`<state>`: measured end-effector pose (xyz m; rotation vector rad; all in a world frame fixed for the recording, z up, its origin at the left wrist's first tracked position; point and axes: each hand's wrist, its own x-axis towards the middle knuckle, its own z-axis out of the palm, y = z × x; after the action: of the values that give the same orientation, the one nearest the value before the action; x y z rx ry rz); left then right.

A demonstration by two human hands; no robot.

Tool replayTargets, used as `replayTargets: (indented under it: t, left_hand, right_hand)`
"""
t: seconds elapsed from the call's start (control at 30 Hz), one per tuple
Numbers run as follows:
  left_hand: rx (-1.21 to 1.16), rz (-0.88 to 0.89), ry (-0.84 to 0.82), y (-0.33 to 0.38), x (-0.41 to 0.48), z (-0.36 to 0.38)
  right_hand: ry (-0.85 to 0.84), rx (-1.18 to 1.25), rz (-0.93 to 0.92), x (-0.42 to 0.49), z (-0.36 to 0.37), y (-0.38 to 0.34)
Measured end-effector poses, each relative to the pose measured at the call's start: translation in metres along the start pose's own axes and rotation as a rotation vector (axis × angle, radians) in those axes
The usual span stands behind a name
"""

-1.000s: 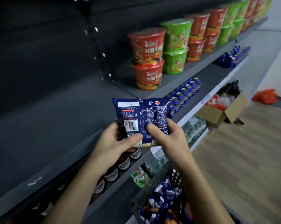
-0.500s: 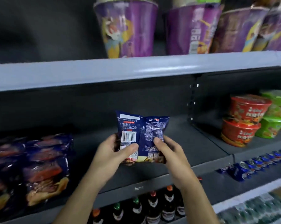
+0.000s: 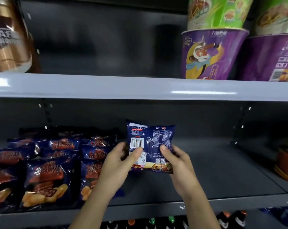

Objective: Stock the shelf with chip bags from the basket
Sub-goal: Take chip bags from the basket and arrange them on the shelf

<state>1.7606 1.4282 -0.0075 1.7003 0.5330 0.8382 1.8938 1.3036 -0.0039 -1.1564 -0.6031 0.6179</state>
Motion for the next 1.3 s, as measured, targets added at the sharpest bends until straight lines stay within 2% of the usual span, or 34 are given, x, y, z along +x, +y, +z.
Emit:
replayTargets:
  t: [0.1,0.13,0.2,0.3,0.43,0.57,0.67,0.8,0.9,1.0,1.23,1.3]
  left_hand:
    - [0.215,0.159,0.273,0.004,-0.006,0.004]
    - [0.26,0.223,0.309,0.008,-0.009,0.006]
    - [0.222,0.253,0.225,0.013,-0.012,0.013]
    - [0.106,0.18,0.053,0.02,-0.012,0.02]
    - [-0.151,0.08,-0.068,0.024,-0.009,0.022]
    - [-0.3,-0.022,-0.015,0.017,0.0,0.02]
    - [-0.385,-0.084,-0.023,0.015,0.004,0.019]
    - [-0.457,-0.116,-0.029,0.015,0.006,0.019]
    - [-0.547,-0.155,-0.015,0.016,0.003,0.023]
    - [-0.603,-0.176,-0.011,0.016,-0.001,0.029]
    - [-0.609,-0.159,-0.051,0.015,-0.002,0.027]
    - [-0.616,-0.159,0.004,0.018,0.0,0.02]
  right_hand:
    - [0.085,-0.054,-0.079,0.0,0.006,0.0]
    - [0.11,-0.091,-0.117,-0.001,0.009,0.0]
    - [0.123,-0.149,-0.172,-0.005,0.014,0.0]
    - [0.066,-0.184,-0.216,-0.012,0.021,0.001]
    - [0.023,-0.268,-0.297,-0.024,0.017,-0.003]
    - [0.025,-0.248,-0.291,-0.031,0.01,-0.011]
    - [0.168,-0.21,-0.32,-0.031,0.005,-0.009]
    - [0.293,-0.183,-0.213,-0.026,-0.003,0.0]
    - [0.266,-0.188,-0.084,-0.025,-0.004,0.01]
    - [0.21,-0.089,-0.001,-0.026,0.002,0.017]
    - [0.235,0.022,-0.048,-0.023,0.004,0.017]
    - [0.245,0.009,-0.067,-0.022,0.002,0.014]
